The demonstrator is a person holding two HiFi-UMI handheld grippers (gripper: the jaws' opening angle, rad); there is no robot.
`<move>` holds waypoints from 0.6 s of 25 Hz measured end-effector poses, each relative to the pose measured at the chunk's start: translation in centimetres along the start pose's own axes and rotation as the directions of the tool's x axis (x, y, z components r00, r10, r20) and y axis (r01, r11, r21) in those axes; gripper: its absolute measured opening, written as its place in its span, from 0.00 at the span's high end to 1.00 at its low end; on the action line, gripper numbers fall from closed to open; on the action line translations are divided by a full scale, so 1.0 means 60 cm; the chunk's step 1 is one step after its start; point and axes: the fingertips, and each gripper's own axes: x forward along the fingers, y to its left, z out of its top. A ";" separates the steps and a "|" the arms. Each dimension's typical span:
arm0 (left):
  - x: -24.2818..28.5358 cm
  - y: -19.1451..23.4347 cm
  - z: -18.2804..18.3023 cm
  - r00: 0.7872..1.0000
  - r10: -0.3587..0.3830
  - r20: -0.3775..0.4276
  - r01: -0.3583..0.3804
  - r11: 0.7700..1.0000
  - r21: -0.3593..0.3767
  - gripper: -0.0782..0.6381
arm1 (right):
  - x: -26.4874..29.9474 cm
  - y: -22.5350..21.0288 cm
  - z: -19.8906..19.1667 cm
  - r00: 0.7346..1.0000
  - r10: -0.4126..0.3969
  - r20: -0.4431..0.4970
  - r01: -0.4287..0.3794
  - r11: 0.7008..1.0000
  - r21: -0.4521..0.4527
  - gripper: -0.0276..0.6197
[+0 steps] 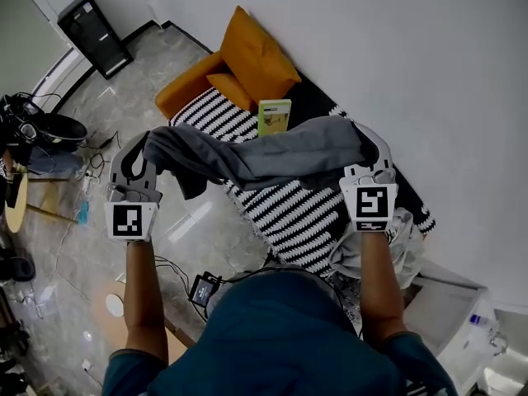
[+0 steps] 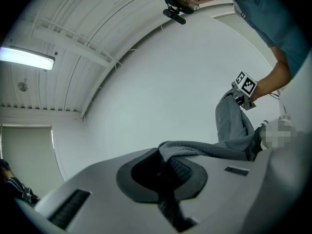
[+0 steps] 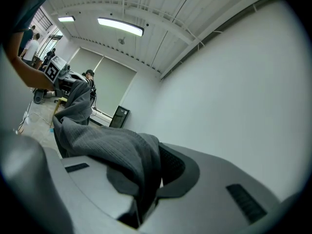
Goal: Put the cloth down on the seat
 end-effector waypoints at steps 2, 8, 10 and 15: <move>0.028 -0.005 -0.005 1.000 -0.001 -0.012 0.001 1.000 0.007 0.87 | 0.019 -0.016 -0.011 1.000 0.005 0.002 -0.005 1.000 -0.003 0.91; 0.105 -0.023 -0.027 0.999 -0.016 -0.031 0.016 1.000 -0.003 0.87 | 0.065 -0.056 -0.058 1.000 -0.007 -0.021 0.008 0.998 0.058 0.91; 0.134 -0.025 -0.035 0.999 -0.020 -0.032 0.019 1.000 -0.010 0.87 | 0.080 -0.069 -0.074 0.999 -0.012 -0.035 0.014 0.998 0.064 0.91; 0.216 -0.042 -0.068 0.998 -0.043 -0.034 0.042 0.999 -0.034 0.87 | 0.117 -0.099 -0.129 0.997 -0.044 -0.067 0.049 0.995 0.084 0.91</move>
